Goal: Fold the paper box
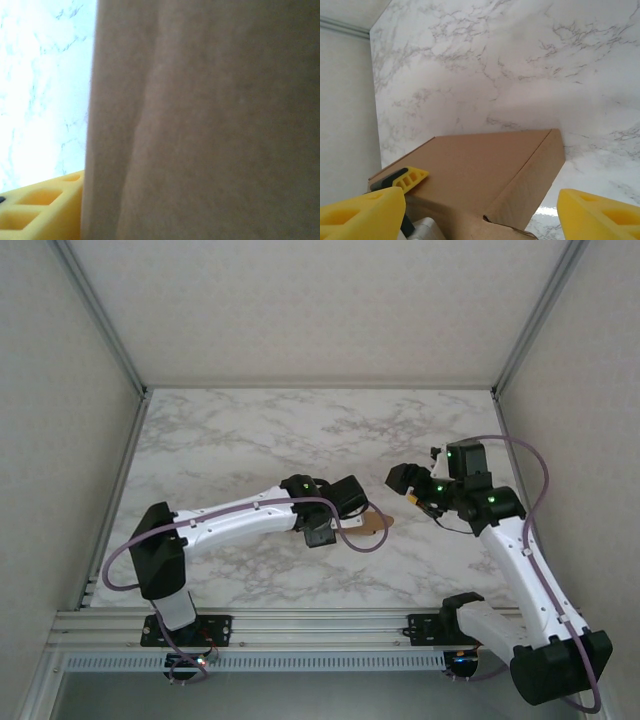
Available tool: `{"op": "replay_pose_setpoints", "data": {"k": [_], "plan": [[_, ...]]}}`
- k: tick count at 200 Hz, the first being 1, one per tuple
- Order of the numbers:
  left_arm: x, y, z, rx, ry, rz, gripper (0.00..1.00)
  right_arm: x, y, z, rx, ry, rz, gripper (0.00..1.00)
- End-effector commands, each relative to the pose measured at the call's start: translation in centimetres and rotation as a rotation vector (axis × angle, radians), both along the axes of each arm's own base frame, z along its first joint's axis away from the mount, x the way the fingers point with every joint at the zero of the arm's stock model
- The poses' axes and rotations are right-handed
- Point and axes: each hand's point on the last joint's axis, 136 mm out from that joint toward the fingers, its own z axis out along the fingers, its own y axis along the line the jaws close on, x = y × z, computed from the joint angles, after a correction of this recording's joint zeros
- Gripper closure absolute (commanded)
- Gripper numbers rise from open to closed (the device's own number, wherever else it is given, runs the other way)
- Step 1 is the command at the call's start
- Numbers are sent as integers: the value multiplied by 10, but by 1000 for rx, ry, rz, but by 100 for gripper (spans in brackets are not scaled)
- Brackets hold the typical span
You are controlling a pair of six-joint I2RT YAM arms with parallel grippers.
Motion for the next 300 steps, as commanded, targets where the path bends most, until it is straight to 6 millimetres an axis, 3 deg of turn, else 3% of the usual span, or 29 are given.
{"op": "replay_pose_setpoints", "data": {"k": [1,44,97,122,178,200,220,239,273,300], "plan": [[8,-8,11,-37,-25,0,33,0,7,6,3,-34,66,20],[28,-20,50,-172,-145,0,25,5,14,6,15,-32,104,18],[50,-11,49,-189,-162,40,25,12,18,11,12,-42,123,18],[60,-12,62,-245,-195,64,25,14,15,21,-11,-89,132,19],[62,-12,110,-424,-284,90,25,18,-2,31,-197,-201,152,32],[59,-5,142,-539,-338,140,27,17,-8,47,-292,-370,187,37],[54,16,177,-690,-430,228,27,4,-1,66,-385,-609,311,41],[50,53,192,-786,-490,368,25,-8,0,66,-529,-731,459,45],[43,119,179,-830,-499,651,29,-17,3,37,-749,-744,717,49],[30,147,156,-759,-478,718,30,-10,4,14,-844,-736,811,48]]}}
